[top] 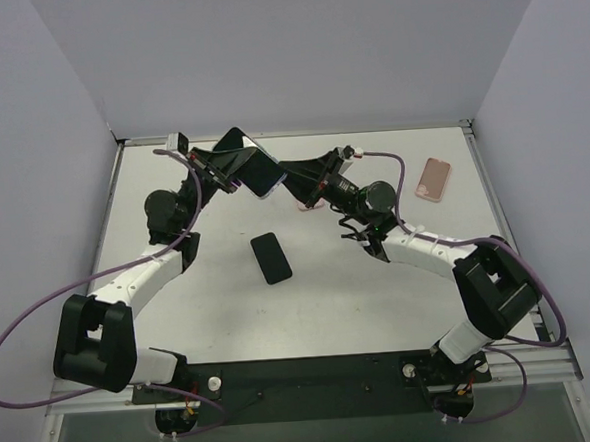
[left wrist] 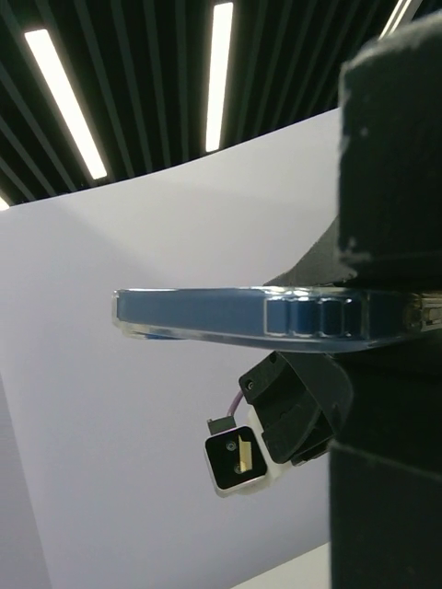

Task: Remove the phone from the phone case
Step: Remove the phone case from the phone.

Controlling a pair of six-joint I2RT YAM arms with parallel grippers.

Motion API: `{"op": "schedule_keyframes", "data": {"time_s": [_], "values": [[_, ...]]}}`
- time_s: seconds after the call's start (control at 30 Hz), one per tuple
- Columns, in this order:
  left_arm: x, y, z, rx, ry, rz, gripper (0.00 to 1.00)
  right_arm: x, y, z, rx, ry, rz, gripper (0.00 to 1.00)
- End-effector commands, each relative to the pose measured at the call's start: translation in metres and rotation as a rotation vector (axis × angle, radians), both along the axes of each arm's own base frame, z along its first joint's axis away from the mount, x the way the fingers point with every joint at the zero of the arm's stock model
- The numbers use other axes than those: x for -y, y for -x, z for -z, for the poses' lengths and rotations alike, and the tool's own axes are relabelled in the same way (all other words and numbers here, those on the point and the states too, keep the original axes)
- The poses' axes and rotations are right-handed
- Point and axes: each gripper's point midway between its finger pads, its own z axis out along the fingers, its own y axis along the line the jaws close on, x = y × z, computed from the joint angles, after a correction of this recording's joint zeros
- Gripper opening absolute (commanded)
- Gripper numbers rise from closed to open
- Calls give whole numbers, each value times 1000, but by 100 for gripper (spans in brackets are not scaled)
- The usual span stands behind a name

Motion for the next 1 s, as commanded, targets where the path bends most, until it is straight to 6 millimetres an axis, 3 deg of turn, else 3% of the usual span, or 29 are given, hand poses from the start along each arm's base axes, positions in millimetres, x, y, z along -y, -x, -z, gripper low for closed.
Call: {"op": "schedule_keyframes", "data": {"time_s": [0.0, 0.43, 0.6, 0.73, 0.87, 0.97], "values": [[-50, 157, -159, 708, 330, 109, 0, 22, -2, -51, 2, -290, -15, 0], [-77, 207, -219, 873, 460, 116, 0, -16, -14, -91, 32, -407, -71, 0], [-83, 215, -228, 888, 489, 126, 0, -31, -15, -96, 27, -437, -93, 0], [-86, 218, -230, 890, 501, 126, 0, -39, -13, -90, 52, -400, -97, 0], [-87, 218, -229, 876, 513, 127, 0, -48, -13, -58, 93, -183, -59, 0], [-89, 219, -228, 870, 520, 133, 0, -50, -21, -15, 106, 124, 12, 0]]}}
